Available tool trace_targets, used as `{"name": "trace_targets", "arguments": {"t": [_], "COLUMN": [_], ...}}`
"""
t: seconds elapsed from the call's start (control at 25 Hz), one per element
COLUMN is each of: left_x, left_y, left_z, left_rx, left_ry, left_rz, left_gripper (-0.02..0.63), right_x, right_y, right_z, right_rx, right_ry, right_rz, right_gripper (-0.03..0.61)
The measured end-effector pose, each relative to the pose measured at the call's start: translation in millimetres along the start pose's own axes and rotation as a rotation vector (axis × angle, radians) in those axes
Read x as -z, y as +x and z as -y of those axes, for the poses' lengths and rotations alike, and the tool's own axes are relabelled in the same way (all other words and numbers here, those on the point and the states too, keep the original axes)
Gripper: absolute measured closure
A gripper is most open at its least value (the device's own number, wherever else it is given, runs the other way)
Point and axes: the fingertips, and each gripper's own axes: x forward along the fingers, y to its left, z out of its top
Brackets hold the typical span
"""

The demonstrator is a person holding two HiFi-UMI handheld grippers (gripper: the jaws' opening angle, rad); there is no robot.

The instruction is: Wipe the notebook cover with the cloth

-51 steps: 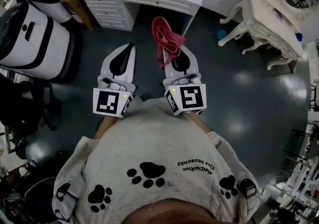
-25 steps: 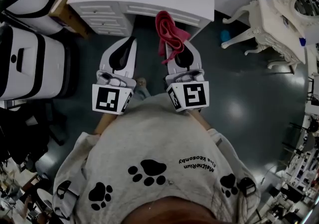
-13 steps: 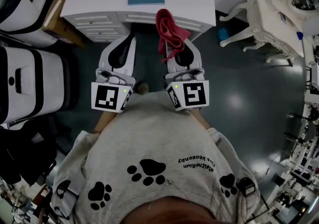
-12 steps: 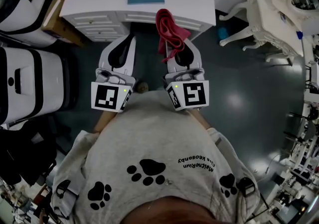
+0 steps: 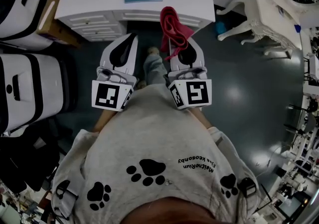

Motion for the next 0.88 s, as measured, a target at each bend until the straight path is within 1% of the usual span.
{"name": "trace_targets", "arguments": {"t": [0.2,0.44,0.72,0.88], "left_x": [1,6,10,16], "left_y": [0,13,62,96], "left_z": [-18,-32,-56,-81], "left_rx": [-0.028,-0.046,-0.066,-0.098], "left_ry": [-0.014,-0.014,0.002,0.011], "left_rz": [0.012,0.021,0.017,0.003], "left_gripper": [0.614,0.615,0.614,0.615], "right_x": [-9,-4,-2,3], "right_y": [15,41,95,138], "right_z": [-7,-8,15,34], "right_rx": [-0.030,-0.071,-0.119,-0.149], "right_ry": [-0.030,-0.036,-0.040,-0.044], "right_rz": [0.029,0.029,0.035,0.028], "right_gripper": [0.531,0.531,0.531,0.531]}}
